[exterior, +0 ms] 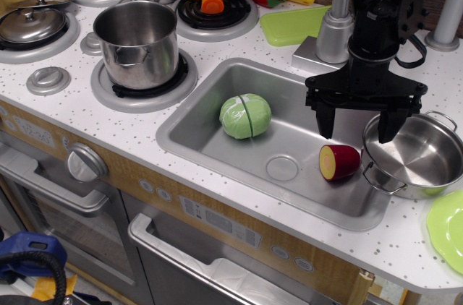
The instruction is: Put pan in sink
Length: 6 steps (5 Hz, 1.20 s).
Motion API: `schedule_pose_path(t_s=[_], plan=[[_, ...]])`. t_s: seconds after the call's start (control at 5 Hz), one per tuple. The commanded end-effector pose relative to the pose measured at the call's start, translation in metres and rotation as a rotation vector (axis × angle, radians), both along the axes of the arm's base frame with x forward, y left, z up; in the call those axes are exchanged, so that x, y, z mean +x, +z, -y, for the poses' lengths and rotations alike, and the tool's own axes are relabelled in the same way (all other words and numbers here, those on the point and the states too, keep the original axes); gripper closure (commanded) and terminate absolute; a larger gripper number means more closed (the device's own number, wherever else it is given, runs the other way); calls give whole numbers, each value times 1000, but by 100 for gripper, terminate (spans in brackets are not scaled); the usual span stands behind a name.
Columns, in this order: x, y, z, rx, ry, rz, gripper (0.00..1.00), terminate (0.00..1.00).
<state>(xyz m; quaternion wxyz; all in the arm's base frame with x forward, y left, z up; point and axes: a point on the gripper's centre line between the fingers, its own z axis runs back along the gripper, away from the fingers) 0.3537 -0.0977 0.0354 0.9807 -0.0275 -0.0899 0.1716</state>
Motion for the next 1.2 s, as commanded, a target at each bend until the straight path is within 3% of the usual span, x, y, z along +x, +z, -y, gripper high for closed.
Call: schedule_pose_path(t_s=[0.0, 0.2, 0.4, 0.6, 0.8, 1.0], plan=[[10, 1, -8, -34, -11, 33, 0, 0], [9, -8, -7, -58, -1, 46, 0, 0], [7, -16, -6, -103, 17, 47, 100, 0], [5, -20, -5, -118, 25, 63, 100, 0], [11, -10, -18, -90, 13, 52, 100, 0], [17, 10, -45, -10, 2, 45, 100, 0]])
